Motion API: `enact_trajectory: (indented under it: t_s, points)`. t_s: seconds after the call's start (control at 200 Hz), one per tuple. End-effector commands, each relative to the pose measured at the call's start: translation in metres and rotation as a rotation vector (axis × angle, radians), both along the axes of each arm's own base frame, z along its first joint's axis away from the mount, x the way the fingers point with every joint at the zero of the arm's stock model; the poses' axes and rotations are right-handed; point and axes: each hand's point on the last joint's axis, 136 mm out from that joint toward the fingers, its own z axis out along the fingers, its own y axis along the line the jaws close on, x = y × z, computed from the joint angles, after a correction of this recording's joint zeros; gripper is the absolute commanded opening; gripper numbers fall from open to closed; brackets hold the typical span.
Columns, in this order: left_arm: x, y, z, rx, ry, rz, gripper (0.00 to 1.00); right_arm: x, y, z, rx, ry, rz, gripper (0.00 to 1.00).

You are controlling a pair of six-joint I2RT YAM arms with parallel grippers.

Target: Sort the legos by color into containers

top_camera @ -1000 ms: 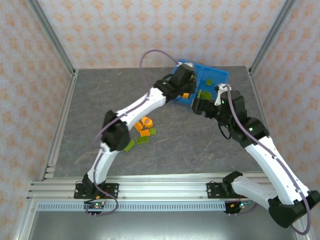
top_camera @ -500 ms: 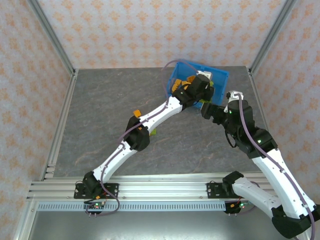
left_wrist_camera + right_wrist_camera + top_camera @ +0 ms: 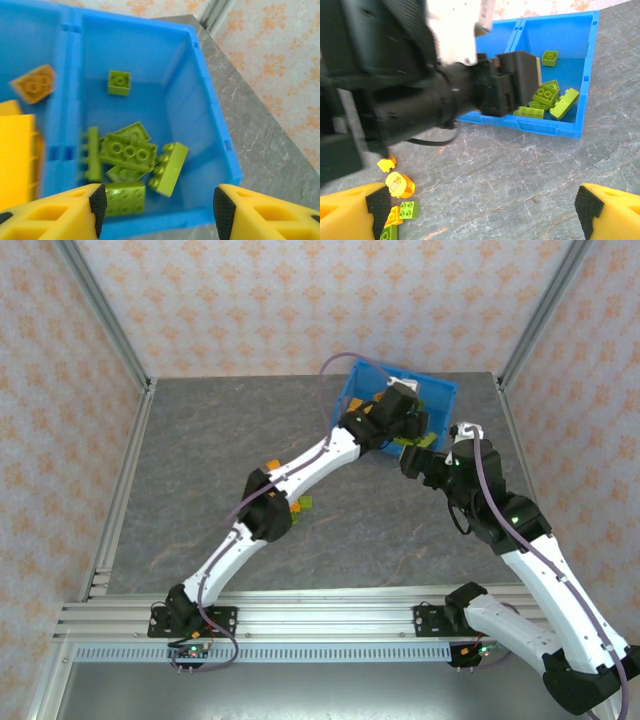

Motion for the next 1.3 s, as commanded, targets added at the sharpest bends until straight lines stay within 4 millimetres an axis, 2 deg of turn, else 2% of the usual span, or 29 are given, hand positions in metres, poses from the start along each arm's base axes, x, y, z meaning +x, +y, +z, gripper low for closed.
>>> enact_trajectory:
  t_s: [0.0,0.005,0.015,0.04,0.045,0.055,0.06,0.065,0.07,0.085,0.095,0.1,0.105,0.125,0.145,0.16,0.2,0.27,0.35,0.445,0.55,0.596,0.681,0.711,0.816,0.956,1.076,1.201,1.296]
  points:
    - [-0.021,0.079,0.105,-0.064,-0.079,0.137,0.62,0.005,0.016,-0.01,-0.024,0.032,0.087,0.95]
    - [-0.021,0.081,0.101,-0.063,-0.076,0.141,0.62,0.005,0.017,-0.011,-0.025,0.036,0.092,0.94]
    - [-0.023,0.088,0.11,-0.079,-0.087,0.15,0.62,0.006,0.019,-0.013,-0.027,0.043,0.101,0.94]
    - [-0.029,0.104,0.104,-0.076,-0.069,0.174,0.62,0.008,0.026,-0.017,-0.025,0.06,0.129,0.94]
    - [-0.028,0.109,0.112,-0.09,-0.081,0.183,0.62,0.009,0.027,-0.018,-0.028,0.063,0.133,0.94]
    - [-0.031,0.114,0.104,-0.079,-0.065,0.191,0.62,0.009,0.03,-0.02,-0.028,0.071,0.145,0.94]
    - [-0.031,0.119,0.111,-0.09,-0.074,0.2,0.62,0.01,0.032,-0.021,-0.028,0.076,0.153,0.94]
    - [-0.032,0.122,0.109,-0.087,-0.069,0.203,0.62,0.01,0.034,-0.021,-0.028,0.079,0.159,0.94]
    - [-0.034,0.124,0.097,-0.069,-0.049,0.206,0.62,0.011,0.035,-0.022,-0.028,0.083,0.164,0.94]
    - [-0.036,0.139,0.11,-0.084,-0.063,0.229,0.62,0.012,0.04,-0.025,-0.028,0.094,0.181,0.94]
    - [-0.041,0.145,0.105,-0.075,-0.05,0.239,0.62,0.013,0.043,-0.027,-0.03,0.101,0.191,0.94]
    - [-0.041,0.151,0.112,-0.085,-0.059,0.249,0.62,0.013,0.045,-0.027,-0.029,0.103,0.198,0.94]
    - [-0.044,0.154,0.106,-0.072,-0.047,0.253,0.62,0.013,0.047,-0.029,-0.031,0.11,0.204,0.94]
    - [-0.047,0.172,0.109,-0.067,-0.043,0.287,0.62,0.015,0.055,-0.032,-0.032,0.123,0.233,0.93]
    - [-0.053,0.187,0.098,-0.041,-0.018,0.313,0.62,0.017,0.062,-0.039,-0.04,0.146,0.261,0.94]
    - [-0.057,0.199,0.101,-0.036,-0.019,0.332,0.62,0.018,0.069,-0.042,-0.044,0.158,0.284,0.93]
    - [-0.07,0.229,0.091,0.007,0.007,0.374,0.62,0.02,0.087,-0.052,-0.057,0.193,0.353,0.93]
    - [-0.098,0.27,0.078,0.075,0.03,0.41,0.63,0.024,0.12,-0.076,-0.107,0.262,0.466,0.94]
    - [-0.133,0.304,0.067,0.172,0.05,0.409,0.66,0.03,0.152,-0.102,-0.17,0.313,0.568,0.93]
    - [-0.177,0.343,0.049,0.335,0.102,0.407,0.71,0.047,0.185,-0.13,-0.209,0.332,0.645,0.93]
    - [-0.22,0.383,0.041,0.478,0.136,0.419,0.78,0.063,0.22,-0.155,-0.228,0.349,0.723,0.93]
    - [-0.234,0.389,0.04,0.506,0.13,0.379,0.84,0.069,0.234,-0.166,-0.239,0.358,0.753,0.93]
    - [-0.254,0.388,0.034,0.536,0.097,0.232,0.95,0.079,0.259,-0.191,-0.258,0.38,0.8,0.92]
    - [-0.259,0.39,0.036,0.54,0.063,0.21,0.96,0.082,0.268,-0.198,-0.26,0.389,0.815,0.92]
    - [-0.275,0.388,0.023,0.578,-0.05,0.057,0.98,0.09,0.288,-0.219,-0.251,0.424,0.849,0.89]
    - [-0.283,0.386,0.009,0.604,-0.133,-0.026,1.0,0.095,0.291,-0.249,-0.293,0.476,0.867,0.83]
    - [-0.286,0.371,-0.007,0.585,-0.143,-0.129,1.0,0.095,0.289,-0.27,-0.319,0.528,0.861,0.72]
    - [-0.288,0.358,-0.017,0.559,-0.134,-0.196,1.0,0.098,0.29,-0.274,-0.305,0.533,0.83,0.5]
    - [-0.288,0.352,-0.016,0.542,-0.142,-0.221,1.0,0.102,0.292,-0.261,-0.278,0.501,0.805,0.39]
